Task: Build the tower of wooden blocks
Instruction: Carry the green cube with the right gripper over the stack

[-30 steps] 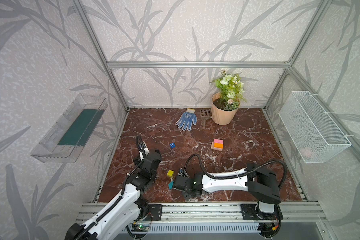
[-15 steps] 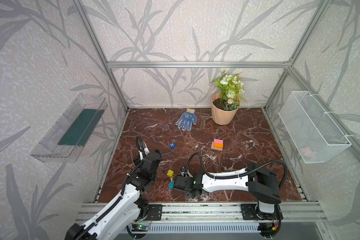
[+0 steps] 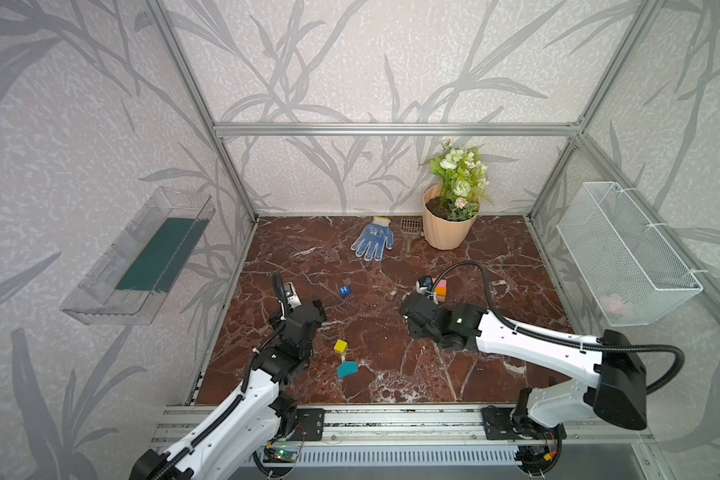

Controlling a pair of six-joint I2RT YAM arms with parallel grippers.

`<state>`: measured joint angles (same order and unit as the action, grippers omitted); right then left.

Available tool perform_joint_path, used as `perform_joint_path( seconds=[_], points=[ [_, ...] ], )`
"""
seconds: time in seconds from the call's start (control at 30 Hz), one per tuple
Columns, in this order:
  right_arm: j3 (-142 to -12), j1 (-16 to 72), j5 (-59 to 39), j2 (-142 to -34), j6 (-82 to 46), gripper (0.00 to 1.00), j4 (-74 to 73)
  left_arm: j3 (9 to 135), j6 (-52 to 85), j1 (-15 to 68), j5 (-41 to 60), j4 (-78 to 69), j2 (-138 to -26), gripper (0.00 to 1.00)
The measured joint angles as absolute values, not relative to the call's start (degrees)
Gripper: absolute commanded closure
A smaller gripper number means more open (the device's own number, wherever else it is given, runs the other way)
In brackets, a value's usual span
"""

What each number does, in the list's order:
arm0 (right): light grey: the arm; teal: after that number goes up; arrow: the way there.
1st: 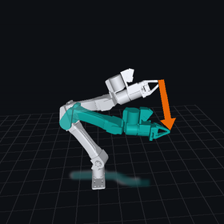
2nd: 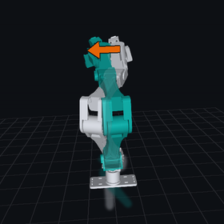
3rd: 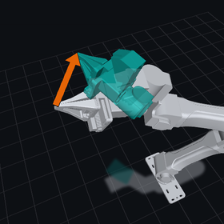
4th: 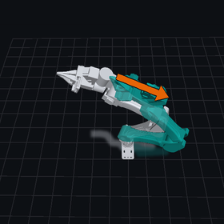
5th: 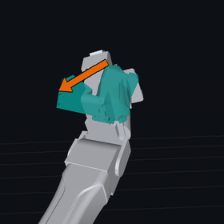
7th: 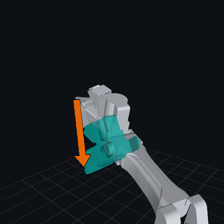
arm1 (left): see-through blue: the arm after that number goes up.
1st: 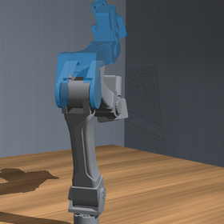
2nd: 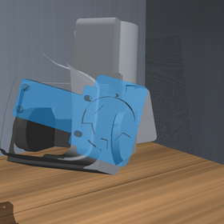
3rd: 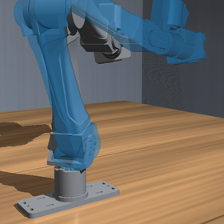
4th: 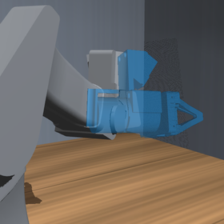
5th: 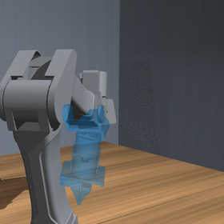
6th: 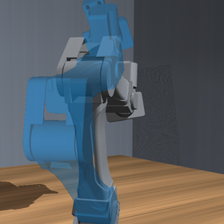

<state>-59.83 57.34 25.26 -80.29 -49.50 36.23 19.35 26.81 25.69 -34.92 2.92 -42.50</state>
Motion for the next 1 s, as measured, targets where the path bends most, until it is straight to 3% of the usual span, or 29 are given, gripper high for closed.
perform_joint_path(
  seconds=[0.37,1.0],
  points=[
    [-59.5,40.8,22.7,-79.7,-47.1,0.90,33.8,19.3,26.5,25.7,-34.2,2.6,-42.5,0.07],
    [-74.8,28.6,12.6,-101.6,-43.3,0.98,31.8,18.4,20.9,27.7,-27.0,-3.1,-43.5,0.09]
  ],
)
